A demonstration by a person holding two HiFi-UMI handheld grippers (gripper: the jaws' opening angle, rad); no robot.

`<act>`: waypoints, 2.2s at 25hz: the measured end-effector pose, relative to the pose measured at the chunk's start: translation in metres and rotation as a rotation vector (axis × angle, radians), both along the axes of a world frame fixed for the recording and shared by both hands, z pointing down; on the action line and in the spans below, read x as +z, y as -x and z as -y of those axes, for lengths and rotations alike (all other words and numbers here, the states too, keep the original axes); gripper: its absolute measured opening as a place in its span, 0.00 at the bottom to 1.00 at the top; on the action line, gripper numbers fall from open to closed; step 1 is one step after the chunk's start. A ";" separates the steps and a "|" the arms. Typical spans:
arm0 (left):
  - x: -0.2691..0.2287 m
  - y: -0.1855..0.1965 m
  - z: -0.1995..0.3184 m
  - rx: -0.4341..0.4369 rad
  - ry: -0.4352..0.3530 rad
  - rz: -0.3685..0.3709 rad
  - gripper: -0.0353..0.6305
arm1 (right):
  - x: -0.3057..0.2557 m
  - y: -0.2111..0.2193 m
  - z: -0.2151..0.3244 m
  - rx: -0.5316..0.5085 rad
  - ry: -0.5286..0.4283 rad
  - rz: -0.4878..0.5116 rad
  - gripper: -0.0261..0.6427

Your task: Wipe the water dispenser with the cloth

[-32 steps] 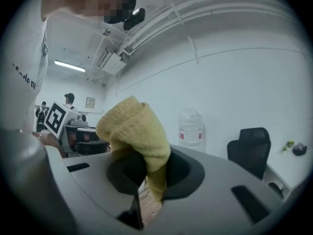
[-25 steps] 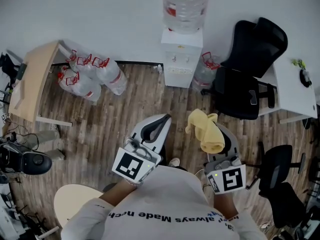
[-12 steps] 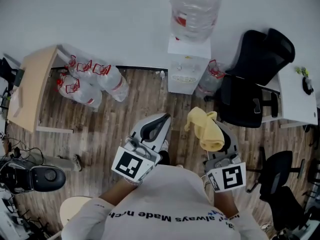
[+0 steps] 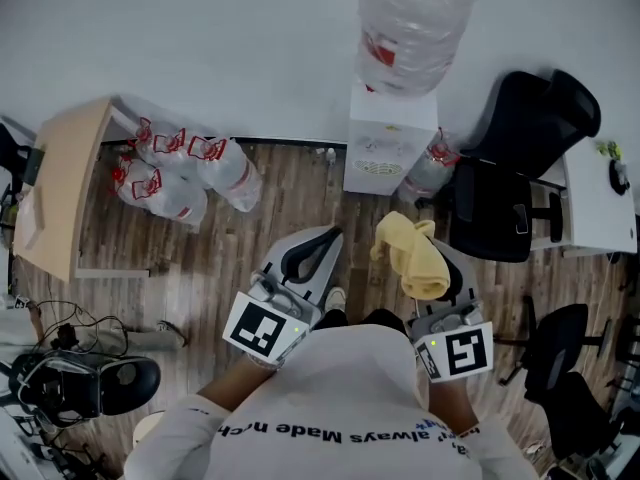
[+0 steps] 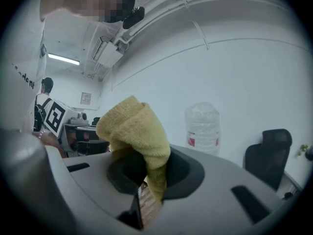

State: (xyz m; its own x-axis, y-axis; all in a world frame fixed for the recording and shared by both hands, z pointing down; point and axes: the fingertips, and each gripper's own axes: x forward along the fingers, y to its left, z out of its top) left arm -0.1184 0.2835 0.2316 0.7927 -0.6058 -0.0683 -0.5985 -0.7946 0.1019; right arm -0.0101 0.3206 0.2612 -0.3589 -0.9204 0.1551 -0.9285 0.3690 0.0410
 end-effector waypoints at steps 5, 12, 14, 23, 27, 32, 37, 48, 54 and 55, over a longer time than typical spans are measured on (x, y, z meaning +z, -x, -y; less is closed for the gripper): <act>0.001 0.009 0.017 0.008 0.003 -0.007 0.08 | 0.002 0.011 0.014 0.001 0.012 -0.010 0.13; 0.011 0.003 0.033 0.014 0.010 -0.007 0.08 | 0.013 0.005 0.032 0.008 0.022 -0.009 0.13; 0.012 0.000 0.041 0.009 0.013 -0.006 0.08 | 0.015 0.002 0.041 0.003 0.025 -0.004 0.13; 0.014 -0.021 0.095 -0.003 0.020 0.015 0.08 | 0.019 -0.021 0.098 -0.007 0.030 0.009 0.13; 0.012 -0.042 0.120 -0.004 0.017 0.018 0.08 | 0.019 -0.041 0.125 -0.012 0.031 0.011 0.13; 0.006 -0.068 0.158 -0.012 0.010 0.025 0.08 | 0.014 -0.067 0.164 -0.025 0.021 0.012 0.13; -0.002 -0.100 0.192 -0.022 0.003 0.026 0.08 | 0.007 -0.094 0.197 -0.046 0.013 0.009 0.13; -0.007 -0.168 0.244 -0.027 -0.004 0.028 0.08 | 0.004 -0.158 0.249 -0.057 0.011 0.024 0.13; -0.002 -0.181 0.261 -0.044 0.003 0.025 0.08 | 0.007 -0.172 0.268 -0.067 0.011 0.023 0.13; -0.001 -0.182 0.263 -0.044 0.005 0.026 0.08 | 0.008 -0.172 0.270 -0.068 0.011 0.024 0.13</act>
